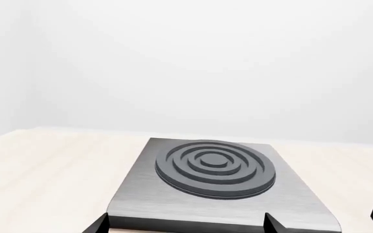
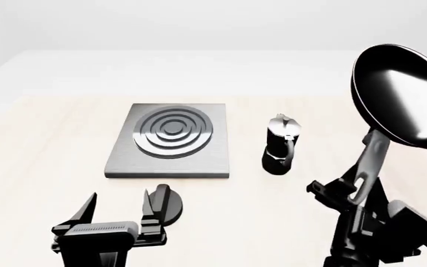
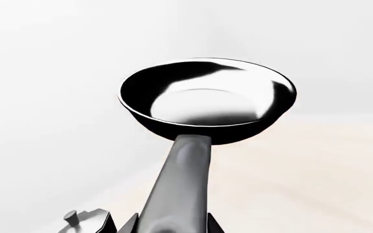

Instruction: Put the frying pan on the stove.

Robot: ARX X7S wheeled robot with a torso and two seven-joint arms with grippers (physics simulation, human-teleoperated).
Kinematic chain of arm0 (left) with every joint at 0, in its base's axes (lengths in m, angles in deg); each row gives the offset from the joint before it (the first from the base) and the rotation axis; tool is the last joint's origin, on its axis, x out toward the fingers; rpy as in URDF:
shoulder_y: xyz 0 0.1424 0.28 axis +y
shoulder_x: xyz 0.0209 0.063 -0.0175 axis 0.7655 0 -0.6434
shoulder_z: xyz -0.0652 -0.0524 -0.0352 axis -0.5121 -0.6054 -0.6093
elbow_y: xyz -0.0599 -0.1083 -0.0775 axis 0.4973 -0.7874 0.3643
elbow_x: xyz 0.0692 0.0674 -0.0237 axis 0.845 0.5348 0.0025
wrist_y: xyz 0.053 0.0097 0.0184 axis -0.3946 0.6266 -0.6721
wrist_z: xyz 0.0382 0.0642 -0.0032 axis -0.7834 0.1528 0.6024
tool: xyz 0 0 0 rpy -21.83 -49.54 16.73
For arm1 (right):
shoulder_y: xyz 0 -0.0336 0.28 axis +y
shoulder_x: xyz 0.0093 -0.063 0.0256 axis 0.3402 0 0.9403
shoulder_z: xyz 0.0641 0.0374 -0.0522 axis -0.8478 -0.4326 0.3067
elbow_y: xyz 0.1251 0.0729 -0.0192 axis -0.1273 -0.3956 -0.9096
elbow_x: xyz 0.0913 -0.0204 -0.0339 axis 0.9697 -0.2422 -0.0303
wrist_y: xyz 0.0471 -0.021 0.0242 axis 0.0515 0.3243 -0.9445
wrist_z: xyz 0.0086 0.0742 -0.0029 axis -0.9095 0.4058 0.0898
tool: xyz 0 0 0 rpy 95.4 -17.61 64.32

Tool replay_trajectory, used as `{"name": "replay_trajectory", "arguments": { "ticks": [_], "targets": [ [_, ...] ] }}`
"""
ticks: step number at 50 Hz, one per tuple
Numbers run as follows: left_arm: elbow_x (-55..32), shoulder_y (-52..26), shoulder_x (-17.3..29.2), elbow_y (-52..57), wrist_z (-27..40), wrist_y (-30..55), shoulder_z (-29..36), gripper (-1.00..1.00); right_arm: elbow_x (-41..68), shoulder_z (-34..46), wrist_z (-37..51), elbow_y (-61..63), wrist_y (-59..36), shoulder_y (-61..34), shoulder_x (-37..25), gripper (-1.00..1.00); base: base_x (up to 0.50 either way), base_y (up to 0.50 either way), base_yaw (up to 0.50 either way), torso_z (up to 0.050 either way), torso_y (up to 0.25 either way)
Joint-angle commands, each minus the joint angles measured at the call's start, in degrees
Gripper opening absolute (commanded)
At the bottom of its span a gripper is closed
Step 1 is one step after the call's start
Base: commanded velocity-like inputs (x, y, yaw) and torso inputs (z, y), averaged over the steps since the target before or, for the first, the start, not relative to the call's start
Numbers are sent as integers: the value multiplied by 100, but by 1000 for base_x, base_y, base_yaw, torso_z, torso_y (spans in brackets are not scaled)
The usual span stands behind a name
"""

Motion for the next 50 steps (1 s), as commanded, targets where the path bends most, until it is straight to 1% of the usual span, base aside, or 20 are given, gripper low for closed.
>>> {"name": "replay_trajectory", "arguments": {
  "ticks": [1,14,30,39,46,50],
  "targets": [
    [10,-19,1,-22,13,0,36,100,-346,177,-235,789,-106,74,-442,-100,0,0,0,0,11],
    [6,-22,7,-46,32,-16,56,100,-274,421,-637,1285,-262,149,-846,-100,0,0,0,0,2],
    [4,-56,25,-30,65,30,86,100,-280,664,-1174,1430,-306,10,-1134,-100,0,0,0,0,2],
    [-1,-67,42,20,90,73,103,100,-143,819,-1456,1435,-474,-180,-1227,-100,0,0,0,0,1],
    [-5,-70,47,3,93,54,112,100,121,981,-1864,1329,-624,-469,-1265,-100,0,0,0,2,3],
    [-9,-80,47,-9,93,49,119,100,191,1001,-1905,1312,-768,-625,-1287,-100,0,0,0,0,0]
  ]
}}
